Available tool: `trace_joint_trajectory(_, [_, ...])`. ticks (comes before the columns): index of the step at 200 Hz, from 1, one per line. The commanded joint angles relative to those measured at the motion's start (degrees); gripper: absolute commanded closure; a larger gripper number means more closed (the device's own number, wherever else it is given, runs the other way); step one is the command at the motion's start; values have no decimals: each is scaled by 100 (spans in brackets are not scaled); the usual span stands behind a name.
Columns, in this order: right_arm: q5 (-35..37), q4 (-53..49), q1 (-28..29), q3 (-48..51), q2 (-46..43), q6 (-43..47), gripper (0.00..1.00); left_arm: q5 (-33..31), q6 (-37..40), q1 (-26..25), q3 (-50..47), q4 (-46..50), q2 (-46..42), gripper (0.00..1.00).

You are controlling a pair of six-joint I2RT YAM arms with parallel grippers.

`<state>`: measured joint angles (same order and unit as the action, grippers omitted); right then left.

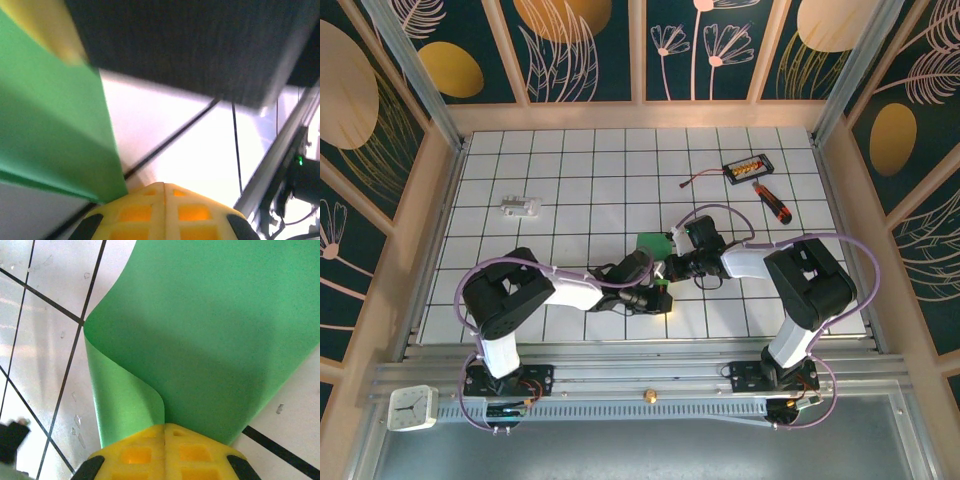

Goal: Fold a paper plane with a square sheet of paper (pick it up from the middle)

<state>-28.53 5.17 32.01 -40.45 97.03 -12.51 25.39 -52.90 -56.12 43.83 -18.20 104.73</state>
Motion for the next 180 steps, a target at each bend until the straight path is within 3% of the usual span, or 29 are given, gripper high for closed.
trace_joint_trajectory(1, [340,-517,-34,147,237,2,100,269,142,-143,-20,745,-179,100])
trace_joint_trajectory(29, [349,-519,-28,142,227,3,100,40,132,64,-85,605,-619,100])
trace_joint_trajectory(76, [331,-510,-34,142,221,1,100,-228,-387,909,-712,-258,-1390,100])
trace_joint_trajectory(118, [322,-490,-29,146,230,1,100,-464,-459,1264,-457,-342,-1017,100])
trace_joint_trajectory(180, [313,-482,-28,151,238,4,100,-396,-176,1305,204,-143,-379,100])
